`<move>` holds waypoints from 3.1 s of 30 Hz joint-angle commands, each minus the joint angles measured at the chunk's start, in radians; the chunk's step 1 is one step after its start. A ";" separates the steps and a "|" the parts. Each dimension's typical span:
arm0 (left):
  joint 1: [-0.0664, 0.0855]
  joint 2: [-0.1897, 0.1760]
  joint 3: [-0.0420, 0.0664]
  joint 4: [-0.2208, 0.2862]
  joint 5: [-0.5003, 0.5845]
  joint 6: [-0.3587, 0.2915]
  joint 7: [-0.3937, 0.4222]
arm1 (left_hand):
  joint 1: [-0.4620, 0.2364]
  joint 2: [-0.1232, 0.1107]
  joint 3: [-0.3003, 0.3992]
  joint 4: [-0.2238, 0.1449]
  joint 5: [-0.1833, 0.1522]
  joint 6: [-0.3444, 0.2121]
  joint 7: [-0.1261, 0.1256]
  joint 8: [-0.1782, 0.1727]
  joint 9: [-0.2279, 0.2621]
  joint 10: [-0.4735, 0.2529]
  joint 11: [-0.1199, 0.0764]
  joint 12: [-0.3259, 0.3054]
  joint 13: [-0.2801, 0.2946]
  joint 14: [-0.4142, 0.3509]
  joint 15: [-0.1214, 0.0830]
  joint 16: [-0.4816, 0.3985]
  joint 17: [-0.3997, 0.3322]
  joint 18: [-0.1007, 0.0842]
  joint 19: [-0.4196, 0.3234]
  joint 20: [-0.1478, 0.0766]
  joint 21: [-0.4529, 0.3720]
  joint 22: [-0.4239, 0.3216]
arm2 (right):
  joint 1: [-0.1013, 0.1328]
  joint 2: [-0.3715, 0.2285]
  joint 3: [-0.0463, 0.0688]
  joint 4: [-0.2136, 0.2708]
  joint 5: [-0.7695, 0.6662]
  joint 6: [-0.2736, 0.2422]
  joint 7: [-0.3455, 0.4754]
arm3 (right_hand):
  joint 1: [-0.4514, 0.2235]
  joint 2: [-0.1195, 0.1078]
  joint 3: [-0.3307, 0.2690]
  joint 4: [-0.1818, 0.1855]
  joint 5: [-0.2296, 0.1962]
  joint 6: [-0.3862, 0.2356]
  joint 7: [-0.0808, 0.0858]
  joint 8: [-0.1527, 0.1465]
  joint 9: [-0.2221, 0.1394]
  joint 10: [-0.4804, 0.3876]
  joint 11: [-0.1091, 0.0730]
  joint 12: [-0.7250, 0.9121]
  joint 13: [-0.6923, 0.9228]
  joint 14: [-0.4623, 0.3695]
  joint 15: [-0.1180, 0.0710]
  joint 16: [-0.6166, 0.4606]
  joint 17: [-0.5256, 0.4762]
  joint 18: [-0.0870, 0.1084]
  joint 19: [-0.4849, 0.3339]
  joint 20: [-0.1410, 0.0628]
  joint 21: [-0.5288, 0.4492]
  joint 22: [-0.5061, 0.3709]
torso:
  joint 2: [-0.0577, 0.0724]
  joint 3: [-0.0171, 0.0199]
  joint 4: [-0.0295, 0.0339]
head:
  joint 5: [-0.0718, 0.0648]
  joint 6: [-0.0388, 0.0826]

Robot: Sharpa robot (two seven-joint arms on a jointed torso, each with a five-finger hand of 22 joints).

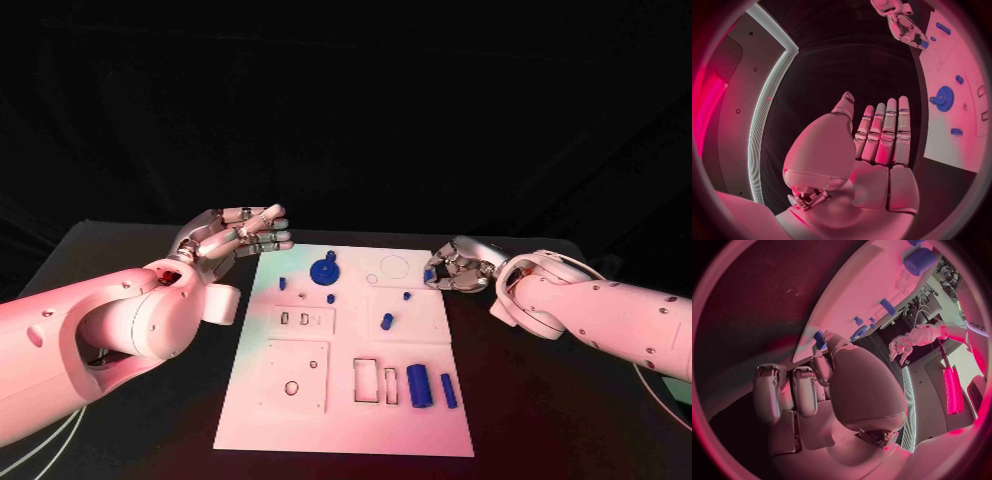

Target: Assemble the parts on the task board

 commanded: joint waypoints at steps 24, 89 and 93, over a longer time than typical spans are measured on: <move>0.001 0.001 0.001 0.001 0.002 0.018 0.001 | 0.001 0.009 0.000 -0.004 -0.003 0.003 0.006 -0.004 -0.001 0.000 0.004 -0.004 0.000 -0.003 0.001 -0.007 0.001 0.005 -0.007 -0.001 -0.003 -0.001 | -0.001 0.013 0.000 -0.006 -0.023 -0.032 -0.039 | -0.018 0.047 0.025 -0.011 0.006 0.082 -0.040 0.058 0.028 0.037 -0.035 0.030 0.026 0.079 -0.033 0.002 0.163 -0.004 0.040 -0.024 0.020 0.189 | 0.000 0.0001 0.0001 | -0.001 -0.003; 0.000 0.038 -0.001 -0.046 0.003 0.024 -0.004 | 0.005 0.014 0.001 -0.007 -0.003 0.004 0.005 -0.005 -0.001 0.002 0.004 -0.005 0.000 -0.001 0.001 -0.010 0.002 0.005 -0.007 -0.001 -0.004 -0.002 | -0.033 0.305 -0.026 0.249 -0.355 -0.062 -0.381 | -0.054 0.060 0.041 -0.016 0.032 0.054 -0.038 0.064 0.040 0.045 -0.036 0.030 0.031 0.081 -0.037 0.003 0.167 -0.010 0.056 -0.034 0.039 0.208 | -0.006 -0.0001 0.0022 | 0.068 -0.041; 0.000 0.038 -0.001 -0.046 0.003 0.025 -0.004 | 0.005 0.014 0.001 -0.007 -0.003 0.004 0.005 -0.005 -0.001 0.002 0.004 -0.005 0.000 -0.001 0.001 -0.010 0.002 0.005 -0.007 -0.001 -0.004 -0.002 | -0.035 0.307 -0.027 0.246 -0.363 -0.048 -0.387 | -0.057 0.057 0.040 -0.016 0.031 0.052 -0.037 0.064 0.040 0.044 -0.035 0.029 0.030 0.081 -0.037 0.003 0.167 -0.010 0.056 -0.034 0.038 0.207 | -0.005 0.0001 0.0028 | 0.067 -0.041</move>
